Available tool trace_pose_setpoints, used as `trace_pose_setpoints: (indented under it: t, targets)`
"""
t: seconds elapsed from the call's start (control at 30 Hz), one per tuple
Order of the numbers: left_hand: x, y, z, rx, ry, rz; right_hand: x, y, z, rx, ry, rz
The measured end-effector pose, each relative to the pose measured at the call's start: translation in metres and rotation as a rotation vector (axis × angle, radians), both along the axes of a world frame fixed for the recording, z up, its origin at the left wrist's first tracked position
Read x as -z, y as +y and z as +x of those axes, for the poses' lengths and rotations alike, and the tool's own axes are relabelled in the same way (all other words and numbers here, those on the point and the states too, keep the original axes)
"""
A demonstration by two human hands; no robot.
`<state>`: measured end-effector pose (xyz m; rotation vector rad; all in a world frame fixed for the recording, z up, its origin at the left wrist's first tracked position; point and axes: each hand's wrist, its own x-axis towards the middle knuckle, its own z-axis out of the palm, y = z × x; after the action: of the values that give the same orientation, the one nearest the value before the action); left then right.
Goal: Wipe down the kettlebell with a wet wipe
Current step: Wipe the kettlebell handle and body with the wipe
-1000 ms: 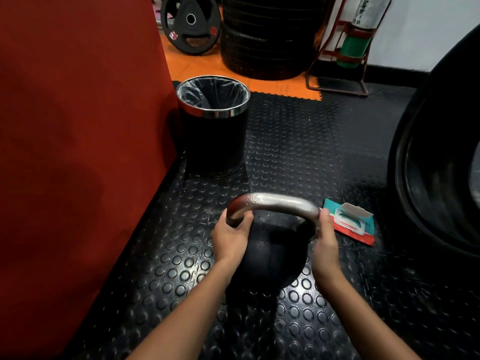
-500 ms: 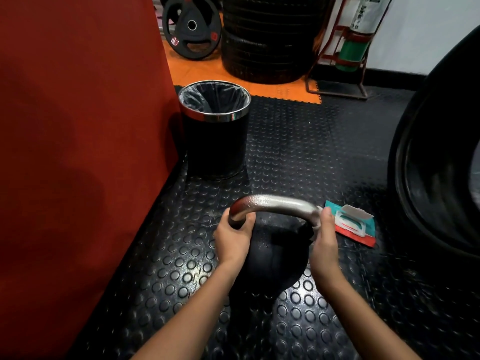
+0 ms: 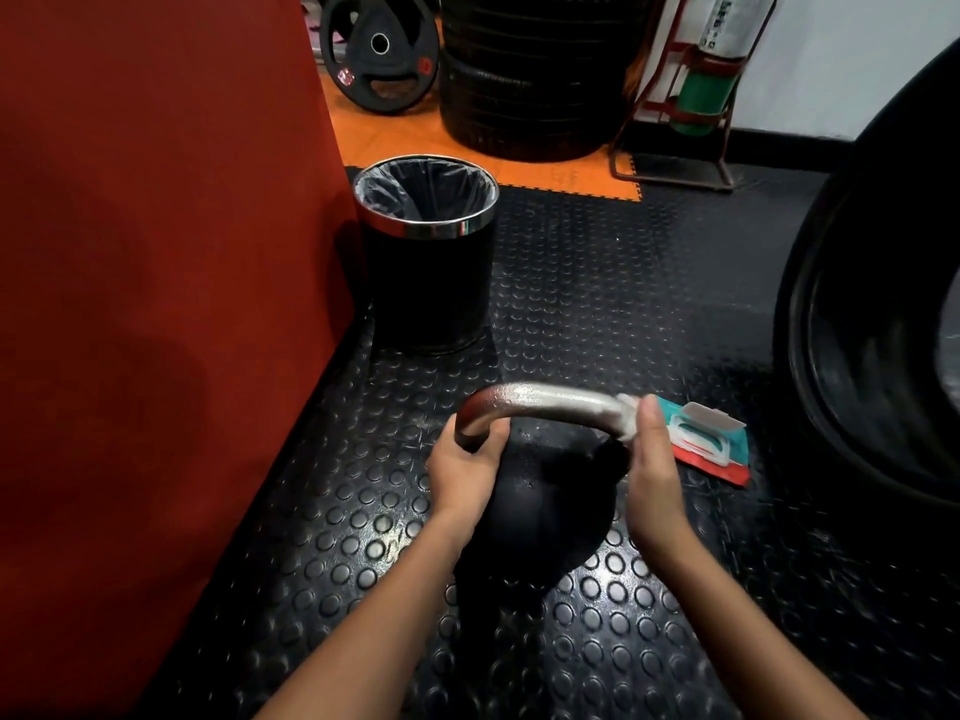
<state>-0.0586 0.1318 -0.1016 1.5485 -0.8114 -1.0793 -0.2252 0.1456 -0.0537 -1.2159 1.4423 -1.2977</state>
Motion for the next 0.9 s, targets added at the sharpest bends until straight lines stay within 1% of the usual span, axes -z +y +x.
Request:
trace_pose_setpoints:
  t: [0.07,0.1,0.17,0.2,0.23,0.3,0.37,0.4,0.43,0.57,0.63,0.67,0.7,0.8,0.87,0.9]
  targets:
    - [0.0,0.0,0.0,0.008,0.018,-0.021,-0.013,0.009,0.011,0.024,0.201,-0.128]
    - [0.0,0.0,0.0,0.008,0.024,-0.026,-0.018,0.014,0.017,0.01,0.271,-0.17]
    - [0.0,0.001,-0.001,0.005,0.029,-0.017,-0.013,0.022,0.019,0.003,0.329,-0.21]
    - [-0.001,0.001,0.0,0.006,0.031,-0.011,-0.005,0.025,0.016,0.016,0.316,-0.225]
    - [-0.002,0.001,0.0,0.014,0.039,-0.009,0.003,0.025,0.012,0.032,0.254,-0.215]
    - [-0.005,0.001,0.002,0.036,0.063,-0.008,0.018,0.017,0.004,0.058,0.051,-0.109]
    - [-0.008,0.002,0.002,0.05,0.083,-0.004,0.021,0.007,-0.002,0.052,-0.064,0.025]
    - [-0.008,0.002,0.002,0.055,0.088,-0.008,0.02,0.001,-0.004,0.04,-0.061,0.066]
    - [-0.007,0.002,0.002,0.054,0.088,-0.011,0.017,-0.003,-0.006,0.014,-0.017,0.065]
    - [-0.007,0.002,0.001,0.044,0.104,-0.02,-0.016,0.007,0.011,0.017,0.215,-0.176]
    - [-0.006,0.002,0.001,0.042,0.103,-0.011,-0.016,0.015,0.015,-0.005,0.315,-0.223]
    - [-0.006,0.002,0.001,0.045,0.097,-0.005,-0.012,0.019,0.013,0.0,0.318,-0.22]
    - [-0.006,0.002,0.002,0.049,0.098,-0.002,-0.006,0.019,0.009,0.02,0.279,-0.191]
    - [-0.009,0.001,0.002,0.059,0.119,-0.007,0.002,0.011,0.002,0.084,0.077,-0.012]
    - [-0.011,0.001,0.002,0.058,0.129,-0.011,0.001,0.003,0.001,0.103,0.069,0.056]
    - [-0.011,0.001,0.002,0.056,0.131,-0.018,-0.002,0.001,0.003,0.105,0.123,0.034]
